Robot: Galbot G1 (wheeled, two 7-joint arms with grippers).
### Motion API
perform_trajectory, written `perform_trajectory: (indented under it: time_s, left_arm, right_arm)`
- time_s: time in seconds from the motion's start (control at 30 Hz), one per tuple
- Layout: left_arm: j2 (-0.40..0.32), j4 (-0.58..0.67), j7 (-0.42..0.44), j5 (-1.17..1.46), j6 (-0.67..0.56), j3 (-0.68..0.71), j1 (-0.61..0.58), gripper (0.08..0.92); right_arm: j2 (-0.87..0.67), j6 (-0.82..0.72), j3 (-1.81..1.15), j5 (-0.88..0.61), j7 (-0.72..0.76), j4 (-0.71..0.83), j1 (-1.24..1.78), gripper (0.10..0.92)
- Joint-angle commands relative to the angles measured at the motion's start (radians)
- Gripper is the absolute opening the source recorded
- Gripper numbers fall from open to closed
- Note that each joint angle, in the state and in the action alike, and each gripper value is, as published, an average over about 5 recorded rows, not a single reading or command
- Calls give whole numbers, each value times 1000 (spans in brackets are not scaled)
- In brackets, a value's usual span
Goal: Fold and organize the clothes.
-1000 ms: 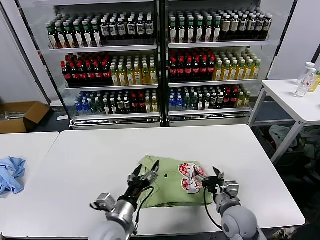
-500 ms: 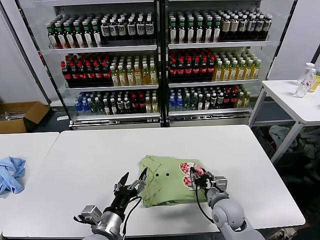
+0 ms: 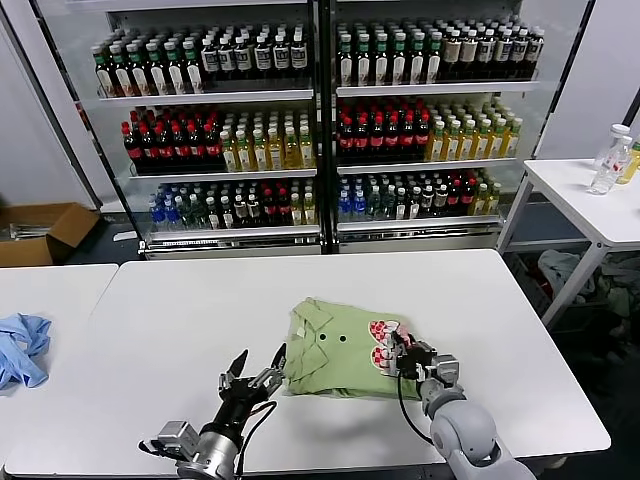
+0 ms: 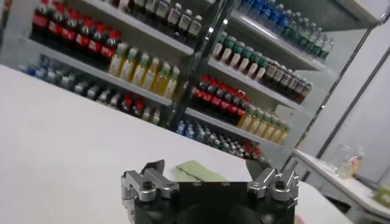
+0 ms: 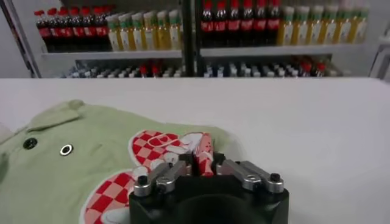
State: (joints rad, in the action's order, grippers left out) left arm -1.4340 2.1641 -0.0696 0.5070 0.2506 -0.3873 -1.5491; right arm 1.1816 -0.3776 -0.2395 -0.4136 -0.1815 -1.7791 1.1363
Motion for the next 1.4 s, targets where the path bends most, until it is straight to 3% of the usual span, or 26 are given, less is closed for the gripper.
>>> perform_trajectory:
  time_s: [0.03,0.53,0.63,1.4]
  left_arm:
    - [5,29,-1,-118,-71,-17,-40,823]
    - [-15,105,10,-271,-131,-20,-121,823]
    - [-15,114,10,-281,-138,-25,-139,823]
    - [-12,144,9,-326,-156,-24,-178,823]
  right_arm:
    - [-33,173,-41,163,2,-171,115,344]
    - [-25,276,-187,188,31,-418,452,770]
    - [-14,279,-198,190,26,-441,478,813]
    - [6,262,-202,205,-67,-507,489,823]
